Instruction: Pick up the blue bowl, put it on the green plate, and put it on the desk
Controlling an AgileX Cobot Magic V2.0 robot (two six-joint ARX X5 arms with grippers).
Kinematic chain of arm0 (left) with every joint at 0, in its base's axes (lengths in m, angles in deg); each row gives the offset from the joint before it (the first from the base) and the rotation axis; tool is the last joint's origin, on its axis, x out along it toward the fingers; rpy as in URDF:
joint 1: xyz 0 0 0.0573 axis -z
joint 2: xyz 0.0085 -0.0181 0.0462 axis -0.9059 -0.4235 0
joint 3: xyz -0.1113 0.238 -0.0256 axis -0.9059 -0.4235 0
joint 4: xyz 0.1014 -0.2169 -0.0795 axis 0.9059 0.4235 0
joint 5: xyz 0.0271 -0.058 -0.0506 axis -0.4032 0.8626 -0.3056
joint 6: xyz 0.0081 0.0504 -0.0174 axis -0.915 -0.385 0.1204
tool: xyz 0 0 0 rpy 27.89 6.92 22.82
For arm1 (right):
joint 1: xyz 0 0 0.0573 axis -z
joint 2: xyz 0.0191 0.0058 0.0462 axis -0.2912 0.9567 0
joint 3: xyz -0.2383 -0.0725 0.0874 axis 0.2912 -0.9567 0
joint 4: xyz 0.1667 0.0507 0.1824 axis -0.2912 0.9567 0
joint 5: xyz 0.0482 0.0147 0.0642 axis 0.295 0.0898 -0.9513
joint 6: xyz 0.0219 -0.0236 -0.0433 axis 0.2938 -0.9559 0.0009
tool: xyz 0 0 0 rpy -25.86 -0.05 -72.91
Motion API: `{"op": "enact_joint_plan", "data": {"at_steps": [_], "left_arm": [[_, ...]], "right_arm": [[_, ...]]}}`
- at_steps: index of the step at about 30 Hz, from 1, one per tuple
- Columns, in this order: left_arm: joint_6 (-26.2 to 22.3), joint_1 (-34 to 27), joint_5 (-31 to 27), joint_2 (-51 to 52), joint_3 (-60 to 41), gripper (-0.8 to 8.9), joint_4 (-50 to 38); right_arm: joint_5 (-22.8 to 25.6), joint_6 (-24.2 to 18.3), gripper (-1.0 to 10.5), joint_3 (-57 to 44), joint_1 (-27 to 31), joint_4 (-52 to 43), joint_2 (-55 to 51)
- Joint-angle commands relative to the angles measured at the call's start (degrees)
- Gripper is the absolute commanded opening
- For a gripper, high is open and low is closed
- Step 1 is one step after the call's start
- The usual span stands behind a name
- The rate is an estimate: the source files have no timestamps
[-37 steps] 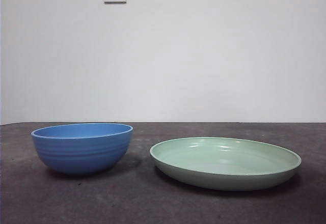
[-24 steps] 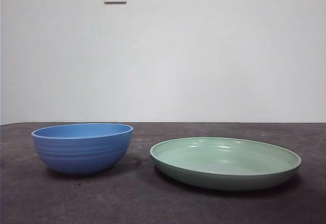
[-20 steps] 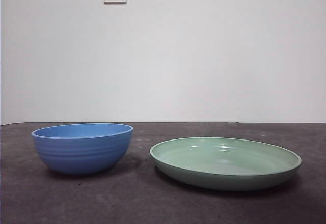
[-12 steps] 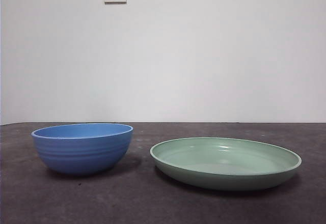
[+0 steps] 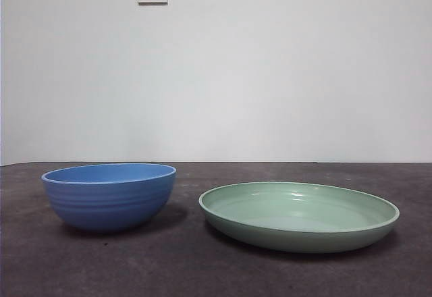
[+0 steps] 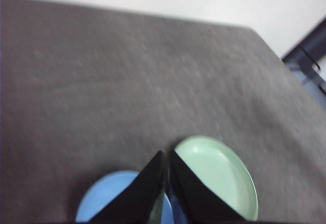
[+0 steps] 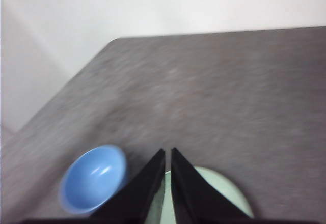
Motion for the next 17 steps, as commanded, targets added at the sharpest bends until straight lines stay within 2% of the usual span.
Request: {"op": "enact_joint_plan", "data": {"at_steps": [1, 5, 13, 15, 17], "left_arm": [[-2.19, 1.11, 1.11, -0.52, 1.36, 0.21, 1.62], [-2.56, 2.51, 2.84, -0.52, 1.36, 0.29, 4.37], [-2.78, 4.57, 3.06, -0.52, 1.36, 0.54, 7.15], [-2.78, 4.81, 3.06, -0.52, 1.36, 1.39, 7.13], [-2.95, 4.94, 3.06, -0.52, 1.36, 2.85, 7.19]], "right_arm": [[-4.79, -1.16, 0.2, 1.44, -0.96, 0.59, 2.82], [-9.90, -2.62, 0.2, 1.51, -1.44, 3.17, 6.08], [-10.69, -5.42, 0.2, 1.51, -1.42, 5.73, 7.98], [-10.71, -5.38, 0.2, 1.51, -1.42, 5.51, 7.98], [-10.71, -5.38, 0.2, 1.51, -1.42, 5.51, 7.98]]}}
